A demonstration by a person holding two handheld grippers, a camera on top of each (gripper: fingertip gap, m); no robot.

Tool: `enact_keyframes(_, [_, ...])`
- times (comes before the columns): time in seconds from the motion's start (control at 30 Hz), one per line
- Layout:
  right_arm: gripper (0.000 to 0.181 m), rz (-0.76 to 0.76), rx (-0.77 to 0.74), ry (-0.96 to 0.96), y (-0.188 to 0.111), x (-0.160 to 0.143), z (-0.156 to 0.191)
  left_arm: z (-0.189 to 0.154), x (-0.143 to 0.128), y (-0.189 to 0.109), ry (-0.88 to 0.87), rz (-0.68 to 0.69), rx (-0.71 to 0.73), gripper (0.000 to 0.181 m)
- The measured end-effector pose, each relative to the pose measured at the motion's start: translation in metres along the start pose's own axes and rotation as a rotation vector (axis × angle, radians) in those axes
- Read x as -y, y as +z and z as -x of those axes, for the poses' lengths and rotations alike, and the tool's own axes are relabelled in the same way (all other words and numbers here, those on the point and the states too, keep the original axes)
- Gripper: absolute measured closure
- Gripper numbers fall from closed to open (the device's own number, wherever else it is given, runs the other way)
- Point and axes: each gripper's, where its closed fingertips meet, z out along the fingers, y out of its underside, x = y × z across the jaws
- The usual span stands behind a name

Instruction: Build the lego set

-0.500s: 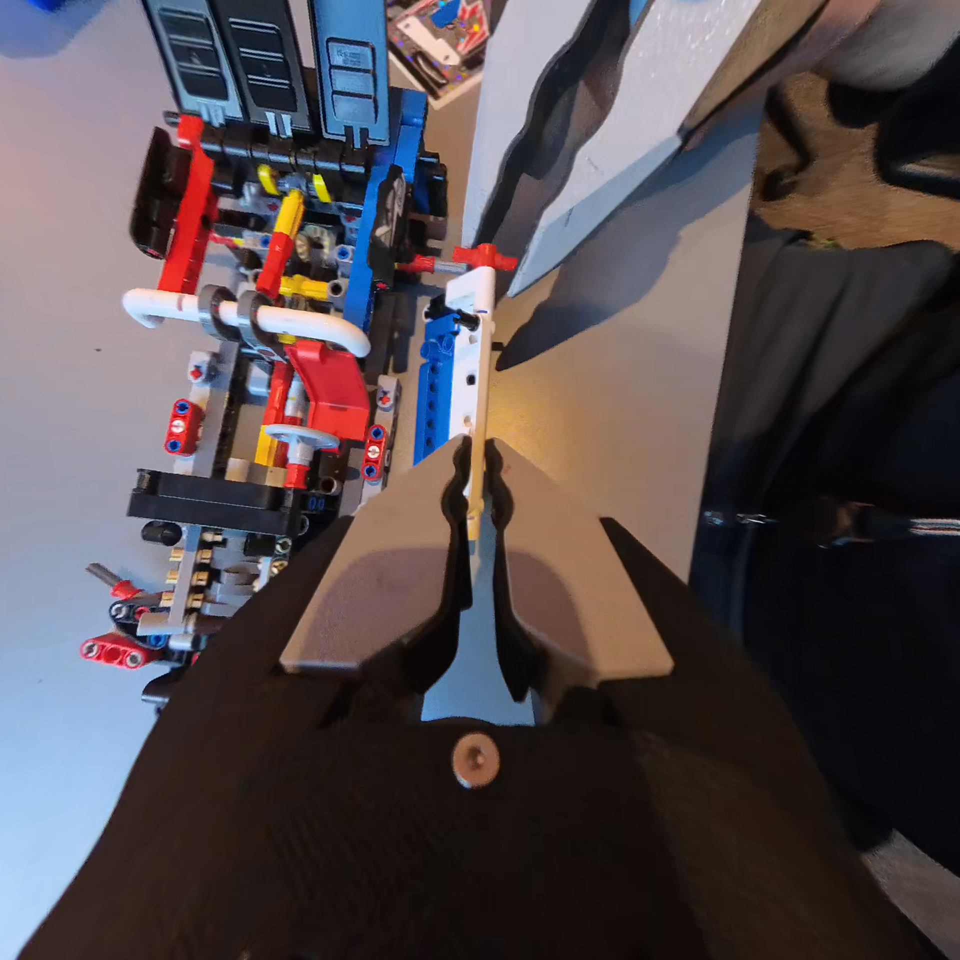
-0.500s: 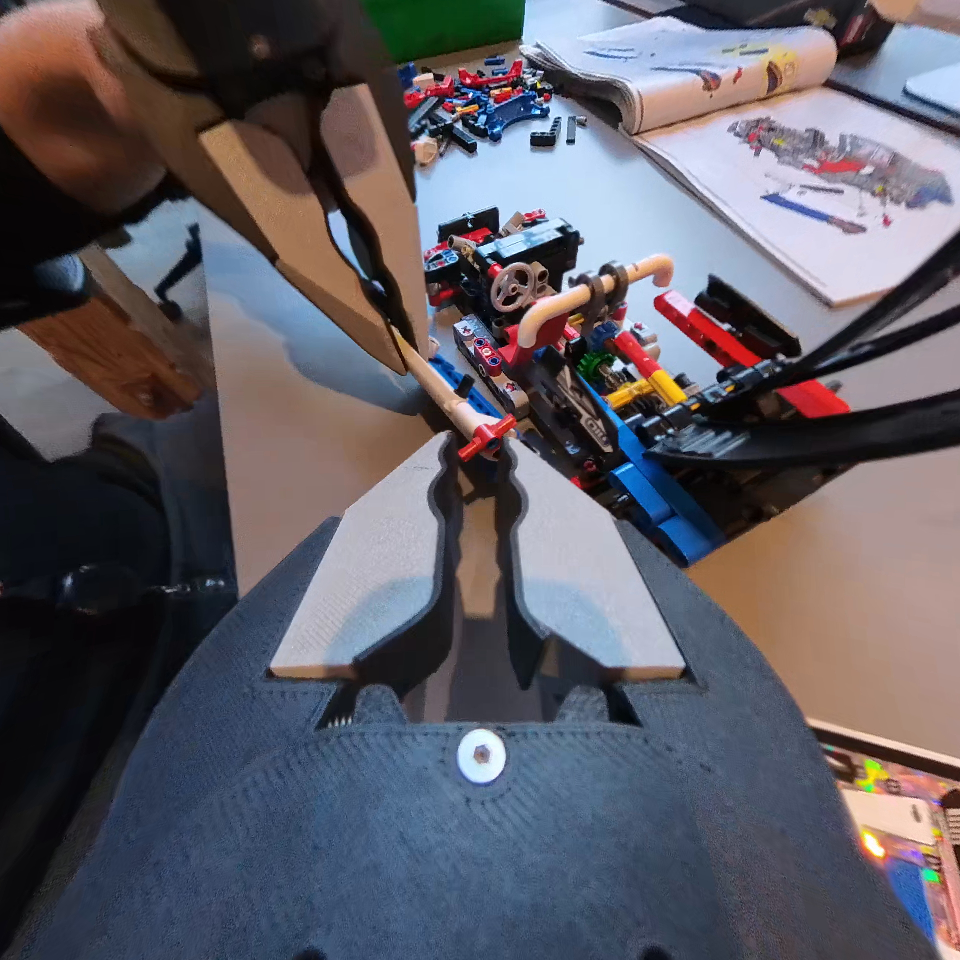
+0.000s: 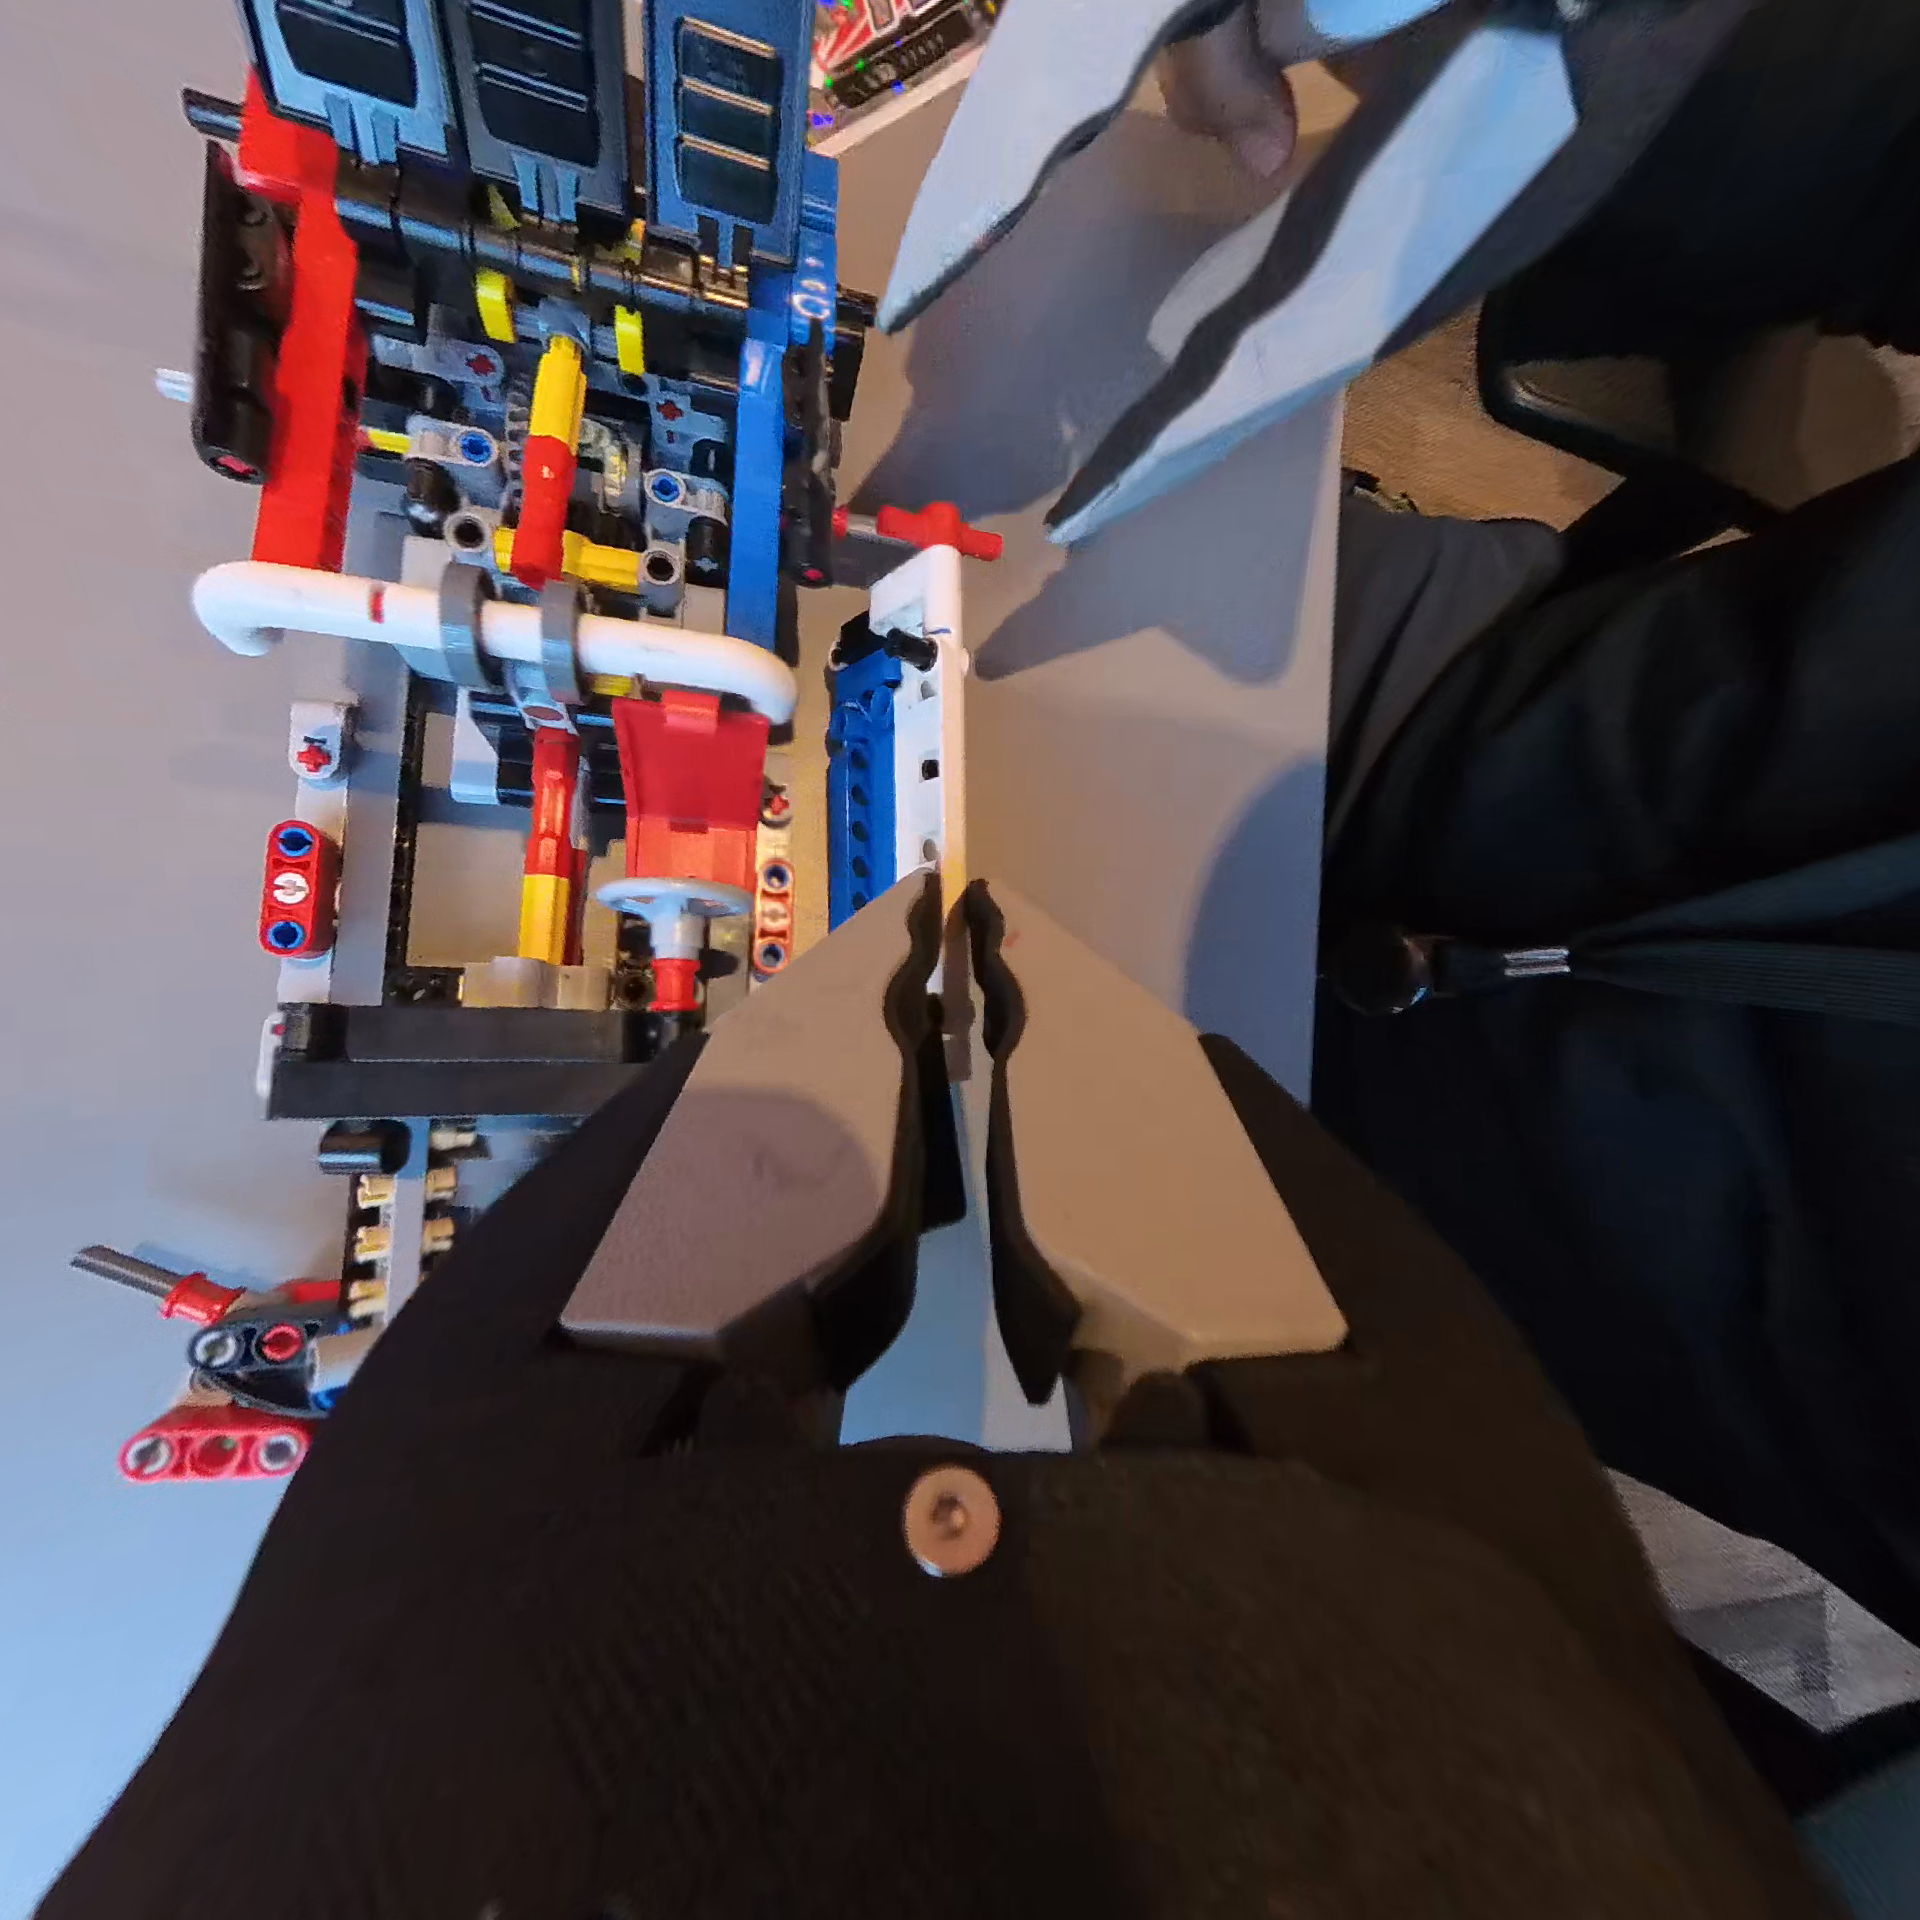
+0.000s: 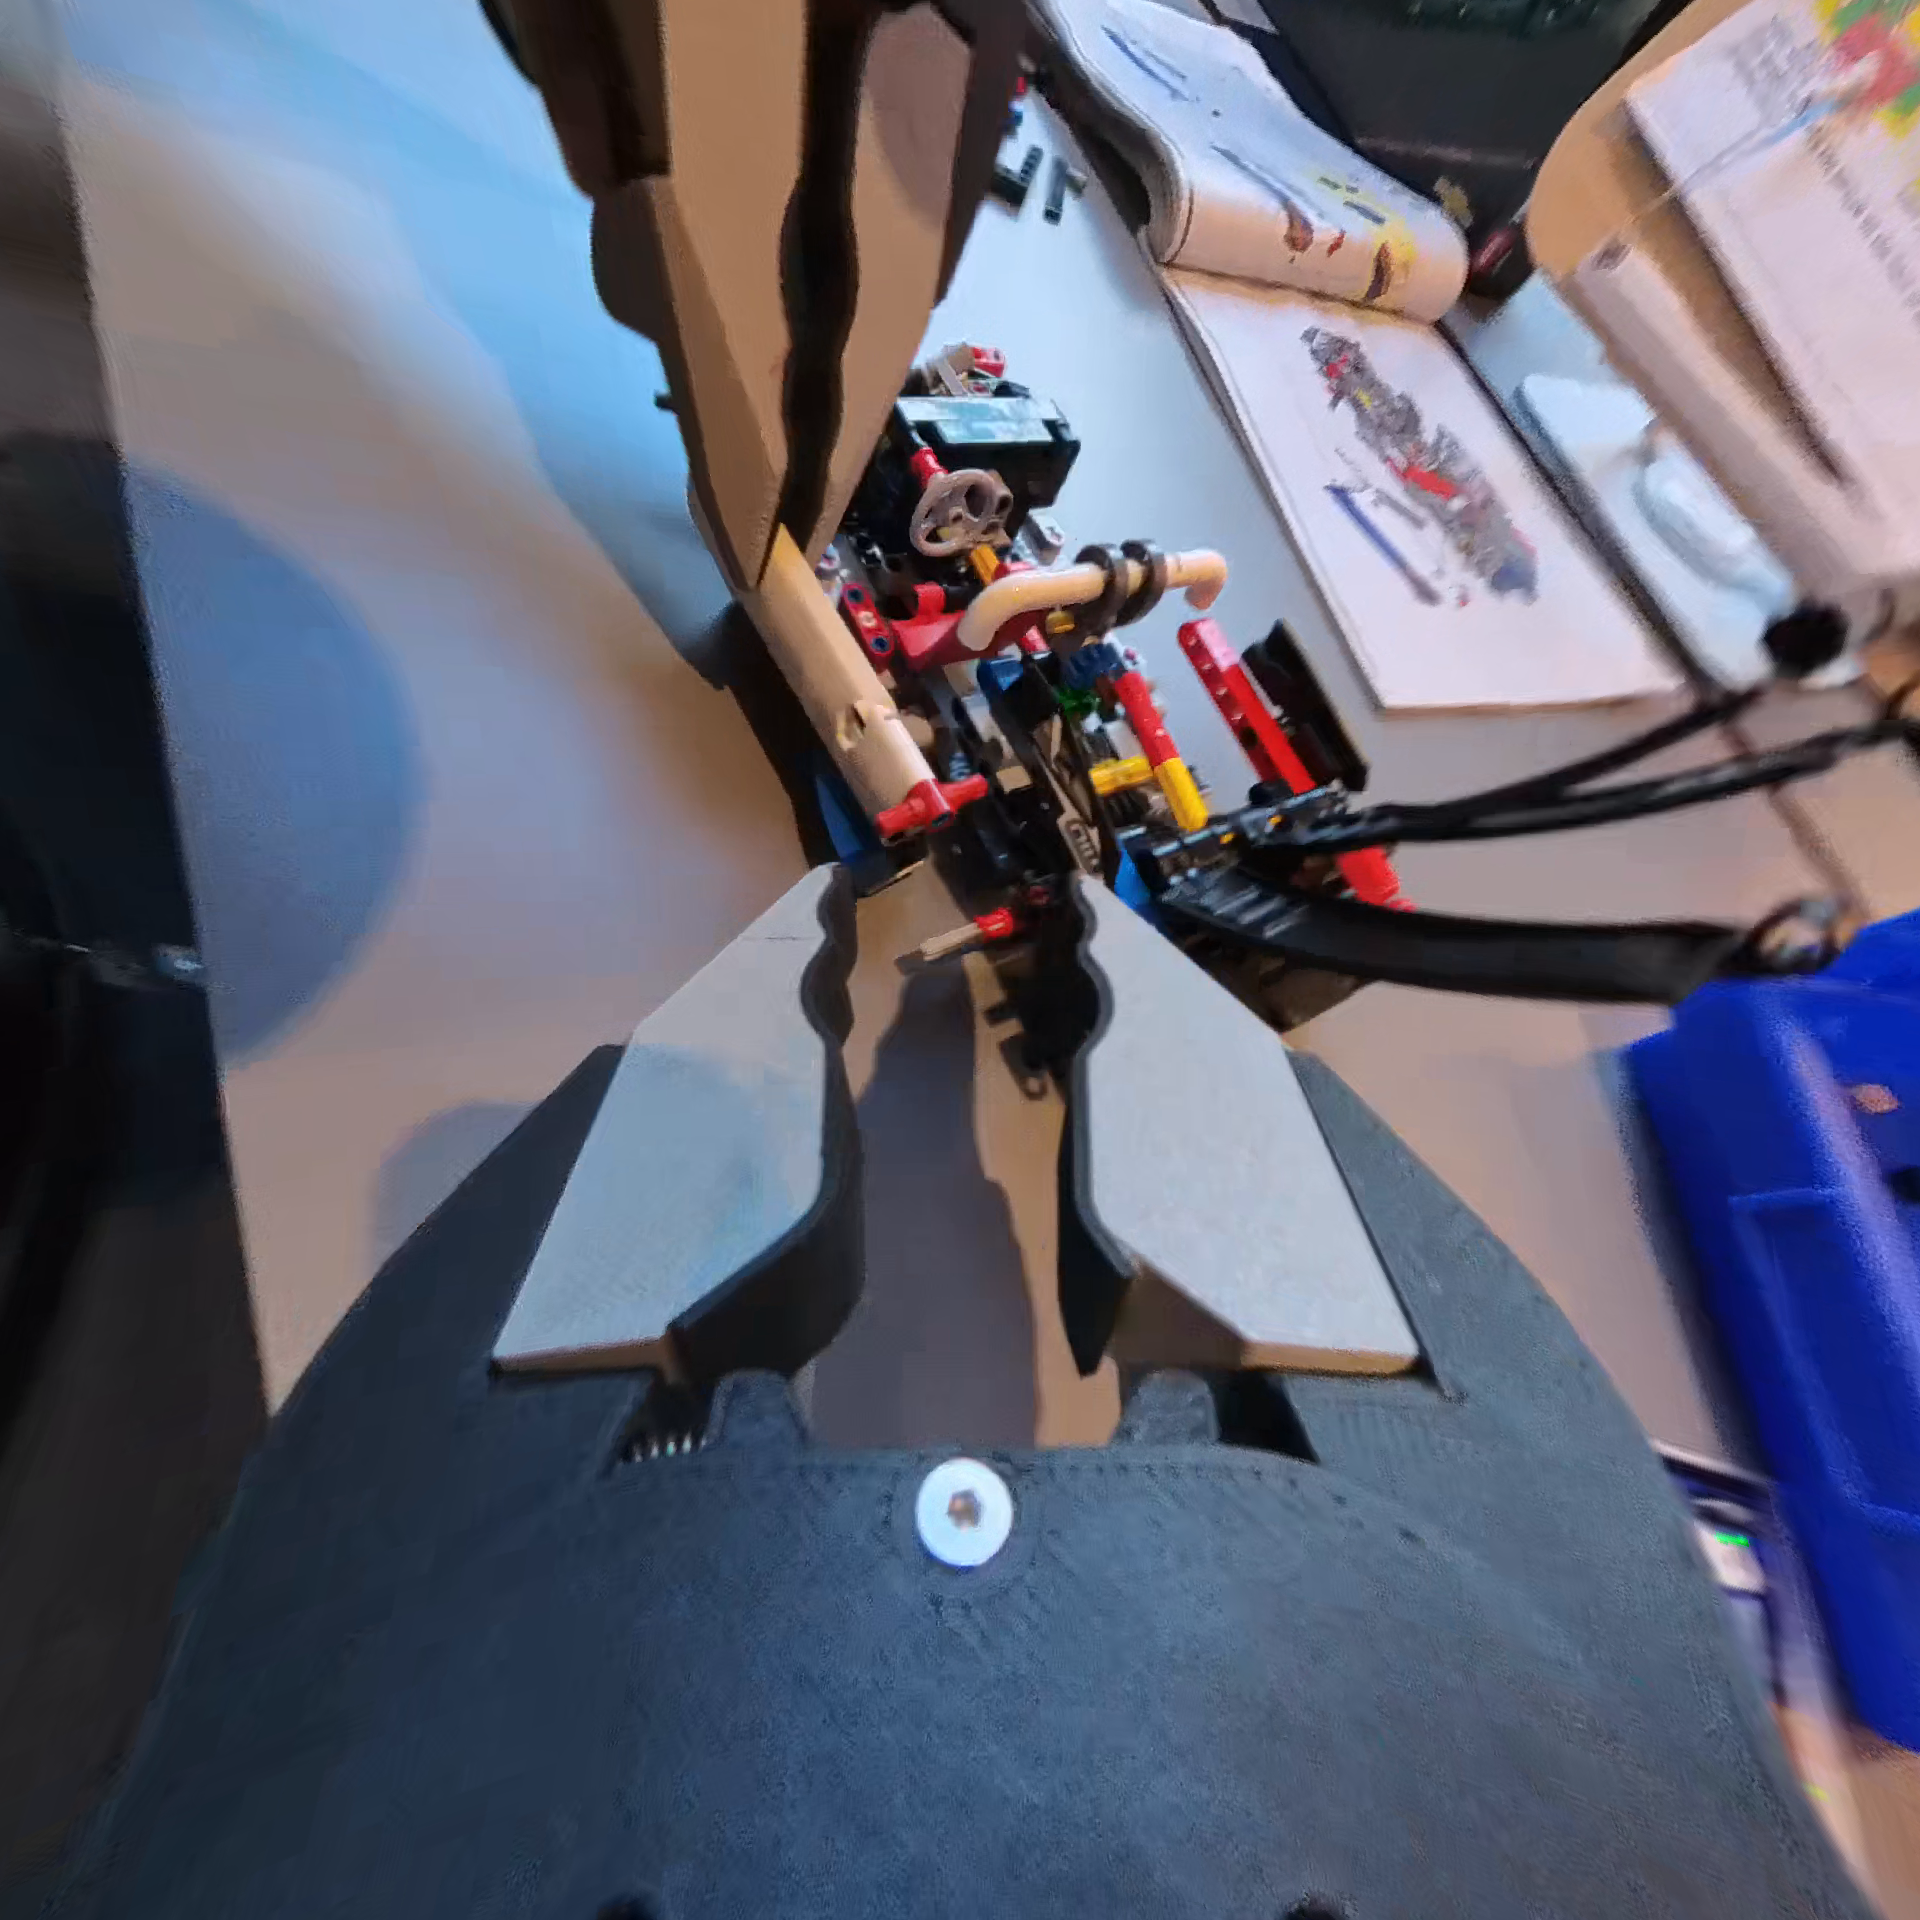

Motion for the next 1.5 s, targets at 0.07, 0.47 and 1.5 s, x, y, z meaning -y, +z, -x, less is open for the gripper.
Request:
enact_keyframes(0.07, [0.143, 0.008, -0.082, -0.141, 0.004, 0.006, -0.001, 0.002, 0.001, -0.001, -0.005, 0.004, -0.015, 0.179])
enact_keyframes(0.47, [0.166, 0.077, -0.107, -0.197, 0.027, 0.009, -0.003, 0.019, 0.003, -0.006, 0.136, -0.010, 0.247, 0.162])
enact_keyframes(1.5, [0.172, 0.036, -0.155, -0.111, 0.032, 0.009, -0.007, 0.032, 0.000, -0.008, 0.841, -0.029, 1.076, 0.147])
